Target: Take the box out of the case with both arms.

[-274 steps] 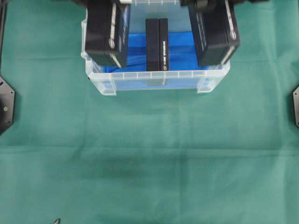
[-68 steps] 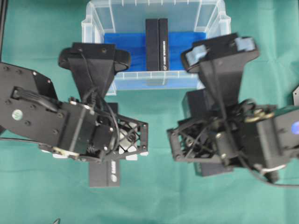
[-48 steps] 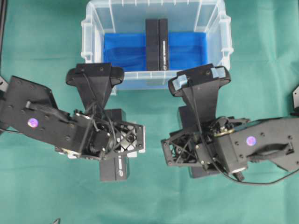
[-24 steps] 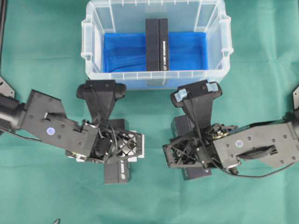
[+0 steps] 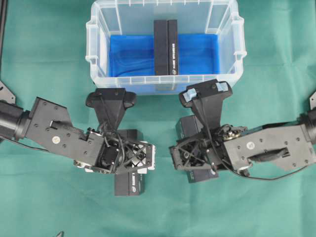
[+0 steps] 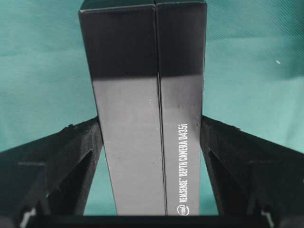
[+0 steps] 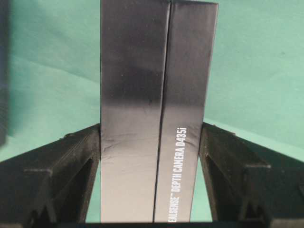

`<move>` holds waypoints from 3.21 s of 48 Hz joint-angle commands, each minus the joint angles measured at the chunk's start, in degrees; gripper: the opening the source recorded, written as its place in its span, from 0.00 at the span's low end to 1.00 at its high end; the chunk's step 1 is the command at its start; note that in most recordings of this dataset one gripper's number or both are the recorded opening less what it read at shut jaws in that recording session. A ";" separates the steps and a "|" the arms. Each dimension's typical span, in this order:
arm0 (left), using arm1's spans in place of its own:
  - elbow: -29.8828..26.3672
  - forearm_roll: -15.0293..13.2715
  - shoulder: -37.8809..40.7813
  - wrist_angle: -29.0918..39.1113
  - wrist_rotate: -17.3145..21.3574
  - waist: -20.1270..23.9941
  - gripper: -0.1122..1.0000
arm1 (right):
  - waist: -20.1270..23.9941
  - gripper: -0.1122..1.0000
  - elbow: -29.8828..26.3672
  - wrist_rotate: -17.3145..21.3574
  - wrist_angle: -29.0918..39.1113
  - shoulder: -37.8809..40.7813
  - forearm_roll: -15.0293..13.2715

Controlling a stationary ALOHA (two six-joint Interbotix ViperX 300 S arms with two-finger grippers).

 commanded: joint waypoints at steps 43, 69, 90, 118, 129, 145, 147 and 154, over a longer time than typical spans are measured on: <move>-1.76 -0.26 -1.05 2.11 2.64 1.85 0.87 | 1.49 0.94 -1.14 7.56 7.56 -2.11 0.00; -10.11 -0.79 -0.97 11.95 3.25 3.34 0.86 | 1.32 0.93 -3.78 4.92 9.84 -6.50 0.00; -25.93 1.32 -3.52 31.55 5.27 4.83 0.86 | -0.62 0.93 -12.92 -2.11 24.35 -12.04 -0.35; -37.09 5.10 -3.16 41.75 7.12 5.10 0.86 | -1.58 0.93 -24.35 -7.03 35.42 -12.30 -2.11; -36.83 5.10 -3.25 41.75 7.21 4.92 0.86 | -1.58 0.93 -24.35 -7.03 35.51 -12.22 -2.11; -36.39 5.10 -3.43 41.75 7.29 4.92 0.86 | -1.58 0.93 -24.35 -7.03 35.51 -12.13 -2.20; -36.39 5.10 -3.43 41.75 7.29 5.01 0.86 | -1.58 0.93 -24.35 -7.03 35.51 -12.13 -2.20; -36.39 5.10 -3.43 41.75 7.29 5.01 0.86 | -1.58 0.93 -24.35 -7.12 35.51 -12.13 -2.20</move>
